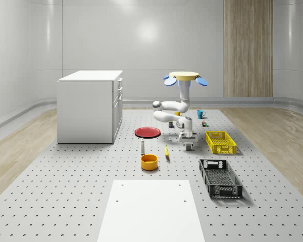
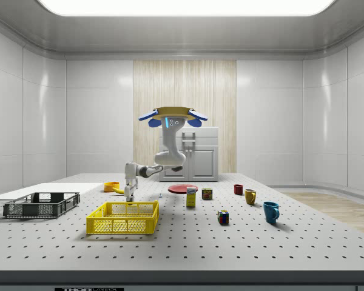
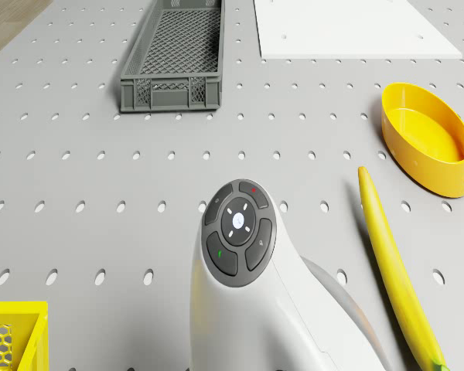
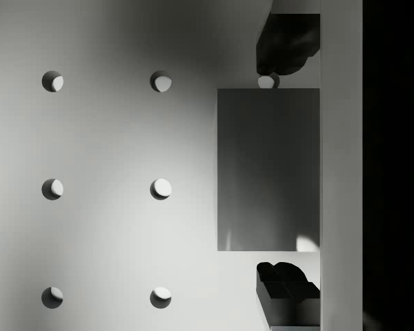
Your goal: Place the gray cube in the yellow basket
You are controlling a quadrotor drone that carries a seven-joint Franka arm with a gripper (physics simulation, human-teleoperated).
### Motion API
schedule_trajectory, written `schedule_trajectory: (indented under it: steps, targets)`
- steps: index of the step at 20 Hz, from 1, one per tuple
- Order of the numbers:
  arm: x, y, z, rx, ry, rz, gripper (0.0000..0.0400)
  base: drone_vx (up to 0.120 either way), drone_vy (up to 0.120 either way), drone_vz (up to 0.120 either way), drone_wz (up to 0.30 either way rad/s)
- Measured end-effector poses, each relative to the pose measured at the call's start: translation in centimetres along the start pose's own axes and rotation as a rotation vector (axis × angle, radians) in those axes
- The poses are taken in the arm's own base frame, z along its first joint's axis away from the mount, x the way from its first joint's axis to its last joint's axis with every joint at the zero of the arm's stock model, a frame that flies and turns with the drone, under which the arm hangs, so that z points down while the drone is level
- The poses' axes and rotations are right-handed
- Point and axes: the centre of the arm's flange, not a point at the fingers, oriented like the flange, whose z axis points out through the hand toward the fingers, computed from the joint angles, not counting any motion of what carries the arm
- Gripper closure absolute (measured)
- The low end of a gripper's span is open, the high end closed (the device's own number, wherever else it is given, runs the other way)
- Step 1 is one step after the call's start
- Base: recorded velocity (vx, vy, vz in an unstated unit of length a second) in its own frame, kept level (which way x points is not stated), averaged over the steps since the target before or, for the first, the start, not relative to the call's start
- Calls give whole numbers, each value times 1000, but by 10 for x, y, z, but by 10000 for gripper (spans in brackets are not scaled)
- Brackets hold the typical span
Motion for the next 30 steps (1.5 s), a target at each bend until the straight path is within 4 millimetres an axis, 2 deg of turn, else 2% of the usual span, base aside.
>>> schedule_trajectory:
  steps: [3,8,14,18,23,30]
  targets:
    - [0,0,2,0,0,0,85,0,0,0,0]
    - [0,-1,3,0,0,0,131,0,0,0,0]
    - [0,-1,3,0,0,0,146,0,0,0,0]
    - [0,-1,-7,0,0,0,148,0,0,0,0]
    - [0,-1,-23,0,0,0,150,0,0,112,0]
    - [0,-1,-32,0,0,0,150,-114,120,120,0]
